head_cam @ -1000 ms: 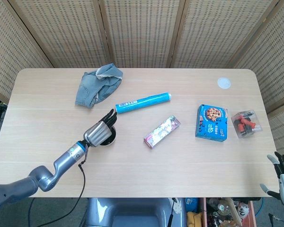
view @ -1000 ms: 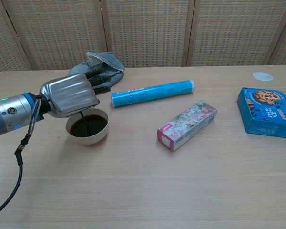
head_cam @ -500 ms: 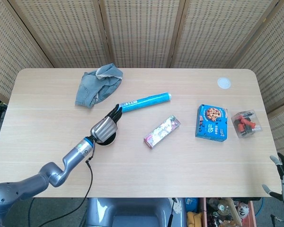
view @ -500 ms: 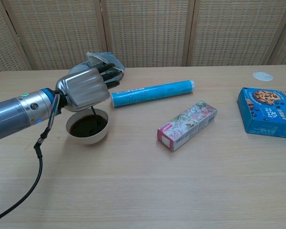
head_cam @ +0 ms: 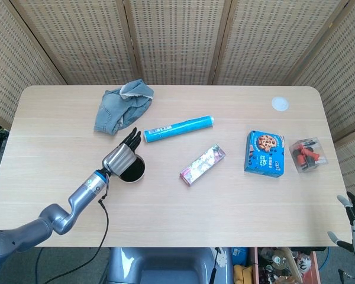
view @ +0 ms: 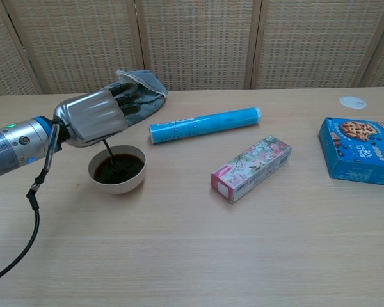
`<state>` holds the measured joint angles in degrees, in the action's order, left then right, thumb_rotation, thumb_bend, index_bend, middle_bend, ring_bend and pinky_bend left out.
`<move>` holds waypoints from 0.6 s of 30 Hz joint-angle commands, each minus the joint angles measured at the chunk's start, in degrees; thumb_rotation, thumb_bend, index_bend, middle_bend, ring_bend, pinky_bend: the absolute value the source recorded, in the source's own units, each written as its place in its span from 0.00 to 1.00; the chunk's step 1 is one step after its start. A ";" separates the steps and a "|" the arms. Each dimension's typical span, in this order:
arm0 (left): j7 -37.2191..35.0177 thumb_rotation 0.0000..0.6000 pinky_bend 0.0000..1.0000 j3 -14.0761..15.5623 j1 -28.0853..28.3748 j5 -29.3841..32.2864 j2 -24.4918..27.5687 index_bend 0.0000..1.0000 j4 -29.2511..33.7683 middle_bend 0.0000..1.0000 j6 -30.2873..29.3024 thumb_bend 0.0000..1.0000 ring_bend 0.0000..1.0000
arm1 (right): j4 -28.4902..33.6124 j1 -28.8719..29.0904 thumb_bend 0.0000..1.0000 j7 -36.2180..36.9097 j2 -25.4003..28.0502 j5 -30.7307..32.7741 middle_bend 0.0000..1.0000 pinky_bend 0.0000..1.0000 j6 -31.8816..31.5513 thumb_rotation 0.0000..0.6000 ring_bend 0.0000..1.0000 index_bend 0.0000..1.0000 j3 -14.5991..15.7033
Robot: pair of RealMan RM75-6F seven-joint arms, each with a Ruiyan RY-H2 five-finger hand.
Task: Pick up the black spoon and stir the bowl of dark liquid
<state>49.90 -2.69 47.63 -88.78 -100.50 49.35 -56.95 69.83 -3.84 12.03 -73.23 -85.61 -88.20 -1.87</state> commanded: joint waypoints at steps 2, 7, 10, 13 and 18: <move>-0.85 1.00 0.00 0.62 -0.84 -0.10 1.41 0.74 1.99 0.16 -0.63 0.41 0.00 | 0.01 0.04 0.21 0.04 -0.03 -0.11 0.15 0.00 -0.05 1.00 0.00 0.17 -0.01; -0.30 1.00 0.00 2.41 -1.52 -1.28 3.80 0.74 6.05 0.16 -0.67 0.41 0.00 | -0.17 0.02 0.21 0.26 -0.08 -0.12 0.15 0.00 -0.05 1.00 0.00 0.17 -0.02; 0.57 1.00 0.00 2.80 -1.70 -1.39 4.42 0.74 8.08 0.16 -0.38 0.41 0.00 | -0.32 0.07 0.21 0.40 -0.19 -0.17 0.15 0.00 0.04 1.00 0.00 0.17 0.00; 1.20 1.00 0.00 2.62 -1.59 -1.42 4.25 0.74 9.49 0.16 -0.36 0.41 0.00 | -0.50 0.04 0.21 0.58 -0.23 -0.19 0.15 0.00 0.07 1.00 0.00 0.17 0.03; 2.46 1.00 0.00 0.82 -0.64 -0.43 2.01 0.74 8.83 0.16 0.05 0.41 0.00 | -0.76 -0.19 0.21 0.90 -0.23 0.11 0.15 0.00 0.01 1.00 0.00 0.17 -0.04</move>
<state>51.91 -1.32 46.58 -89.59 -97.81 58.74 -57.19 69.08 -4.02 12.93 -73.46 -85.50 -88.19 -1.90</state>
